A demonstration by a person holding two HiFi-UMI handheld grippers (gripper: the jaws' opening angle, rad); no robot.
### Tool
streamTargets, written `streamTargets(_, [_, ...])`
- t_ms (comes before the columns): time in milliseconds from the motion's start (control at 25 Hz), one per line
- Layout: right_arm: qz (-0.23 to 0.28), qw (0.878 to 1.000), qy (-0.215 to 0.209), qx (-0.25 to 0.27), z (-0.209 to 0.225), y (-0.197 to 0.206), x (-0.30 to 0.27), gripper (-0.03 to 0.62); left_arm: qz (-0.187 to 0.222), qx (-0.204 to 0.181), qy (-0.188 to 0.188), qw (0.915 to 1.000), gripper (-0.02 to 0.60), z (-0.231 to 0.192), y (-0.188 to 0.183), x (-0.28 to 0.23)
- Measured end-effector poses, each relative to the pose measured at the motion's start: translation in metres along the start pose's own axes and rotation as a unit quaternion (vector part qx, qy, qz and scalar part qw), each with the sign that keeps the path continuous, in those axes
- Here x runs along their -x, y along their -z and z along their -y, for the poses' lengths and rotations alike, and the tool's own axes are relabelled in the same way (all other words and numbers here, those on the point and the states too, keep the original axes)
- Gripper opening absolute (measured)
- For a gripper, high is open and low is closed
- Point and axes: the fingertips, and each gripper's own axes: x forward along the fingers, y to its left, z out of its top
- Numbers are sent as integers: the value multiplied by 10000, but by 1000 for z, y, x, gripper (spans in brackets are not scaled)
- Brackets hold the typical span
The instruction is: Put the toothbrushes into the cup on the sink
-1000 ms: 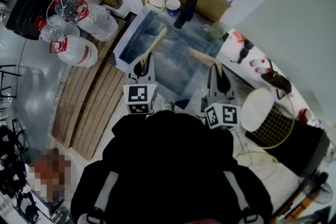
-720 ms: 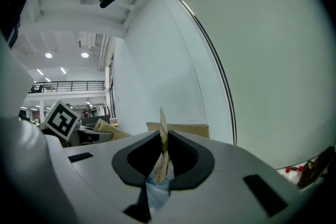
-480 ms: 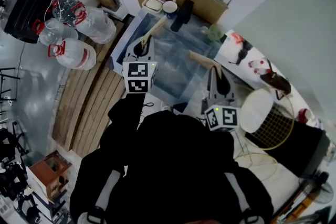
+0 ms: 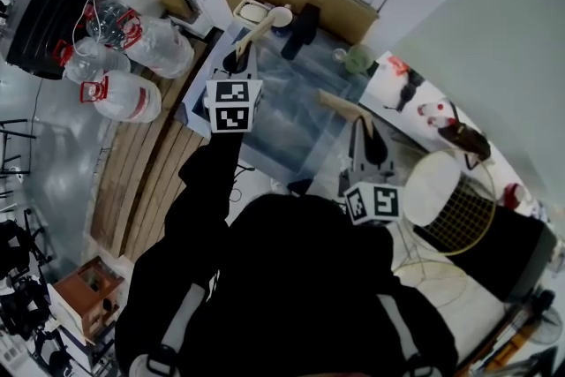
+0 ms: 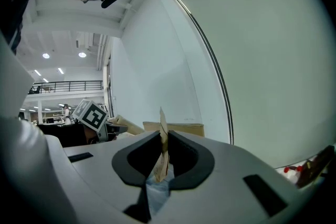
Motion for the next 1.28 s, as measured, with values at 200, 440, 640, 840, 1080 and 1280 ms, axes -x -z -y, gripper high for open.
streamTargets(200, [-42,9999,77,-60,11,4,-2,38,-231,-109,2,9997,3,2,8,-26])
streamTargets(440, [-71,9999,104,-58,16,4,-5,38,-476,-136,28,9988,3,2,16,-50])
streamTargets(640, [-82,9999,123,-72,23,3,-11,38,-662,-126,55,9977,3,1,21,-68])
streamTargets(840, [-113,9999,99,-64,26,3,-16,38,-817,-90,102,9966,3,2,27,-84])
streamTargets(1080, [-143,9998,134,-57,30,4,-17,38,-948,-57,164,9953,3,4,33,-102])
streamTargets(1280, [-168,9997,167,-56,32,7,-17,38,-1092,-56,223,9938,3,6,37,-115])
